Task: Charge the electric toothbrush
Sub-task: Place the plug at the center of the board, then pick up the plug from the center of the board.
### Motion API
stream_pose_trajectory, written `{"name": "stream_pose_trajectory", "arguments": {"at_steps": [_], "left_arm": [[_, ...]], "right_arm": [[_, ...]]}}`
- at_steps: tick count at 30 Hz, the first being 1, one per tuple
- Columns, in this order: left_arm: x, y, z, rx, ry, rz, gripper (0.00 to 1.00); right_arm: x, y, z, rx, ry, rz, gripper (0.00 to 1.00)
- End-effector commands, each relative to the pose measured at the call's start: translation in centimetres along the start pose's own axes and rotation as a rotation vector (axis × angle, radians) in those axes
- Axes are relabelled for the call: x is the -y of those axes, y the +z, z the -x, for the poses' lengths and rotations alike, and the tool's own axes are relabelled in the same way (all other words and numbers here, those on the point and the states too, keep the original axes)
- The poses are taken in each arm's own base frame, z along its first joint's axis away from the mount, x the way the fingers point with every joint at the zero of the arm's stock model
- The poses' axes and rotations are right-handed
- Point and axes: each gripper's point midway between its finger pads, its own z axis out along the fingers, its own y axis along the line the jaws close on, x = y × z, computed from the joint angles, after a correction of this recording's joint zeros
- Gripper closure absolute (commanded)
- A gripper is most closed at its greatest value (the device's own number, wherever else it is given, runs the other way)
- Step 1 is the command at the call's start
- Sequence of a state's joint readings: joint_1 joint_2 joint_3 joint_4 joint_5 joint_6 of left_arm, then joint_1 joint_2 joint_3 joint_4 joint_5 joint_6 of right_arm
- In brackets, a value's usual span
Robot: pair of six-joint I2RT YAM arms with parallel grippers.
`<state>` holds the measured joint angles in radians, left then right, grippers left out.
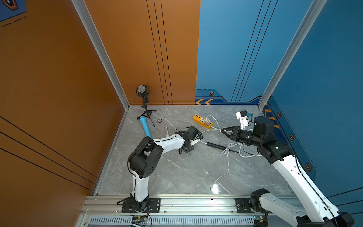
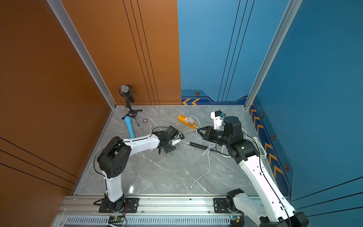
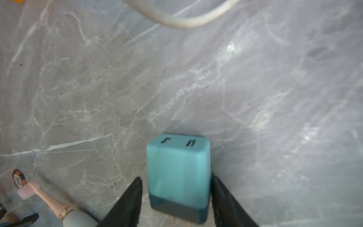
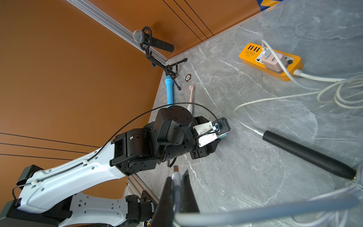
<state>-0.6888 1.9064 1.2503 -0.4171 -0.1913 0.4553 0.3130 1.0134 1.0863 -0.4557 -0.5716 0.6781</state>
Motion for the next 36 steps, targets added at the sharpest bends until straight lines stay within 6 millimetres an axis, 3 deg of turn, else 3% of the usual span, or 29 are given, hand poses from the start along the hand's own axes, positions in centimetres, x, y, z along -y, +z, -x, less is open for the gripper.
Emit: {"name": "stream_pose_trajectory", "arguments": {"at_steps": [1,3,4,8,14,24,30,33,36], "left_arm": [[0.9,-3.5,1.2,0.109,-0.112,-0.132,0.22],[0.4,-4.7,1.6,0.172,-0.196,-0.208,0.09],[0.3,-5.0,1.8,0.193,-0.225,-0.247,0.09],[-0.2,-4.2,1.9,0.211,-0.31,-0.348,0.1],[0.5,-1.9,1.0,0.149,-0.254,-0.374,0.13],[0.5,0.0,0.6,0.043,-0.209,-0.338,0.41],[1.0,0.9,-0.2,-0.025,-0.157,-0.325,0.44],[1.1,1.0,-0.4,-0.037,-0.147,-0.325,0.54],[1.2,1.0,-0.4,-0.039,-0.139,-0.324,0.58]], "right_arm": [[0.0,-0.3,0.1,0.007,0.0,0.001,1.0],[0.2,-0.2,0.0,0.007,0.001,-0.006,0.99],[0.3,-0.1,0.0,0.006,0.001,-0.007,1.0],[0.4,0.3,0.0,-0.006,0.006,-0.006,0.99],[0.3,0.1,0.2,0.003,0.003,-0.006,0.99],[0.5,0.0,0.1,0.006,0.004,-0.008,0.99],[0.6,-0.3,0.2,0.011,0.007,-0.005,0.99],[0.6,-0.4,0.2,0.014,0.009,-0.004,0.98],[0.6,-0.5,0.3,0.013,0.011,-0.002,0.98]]}}
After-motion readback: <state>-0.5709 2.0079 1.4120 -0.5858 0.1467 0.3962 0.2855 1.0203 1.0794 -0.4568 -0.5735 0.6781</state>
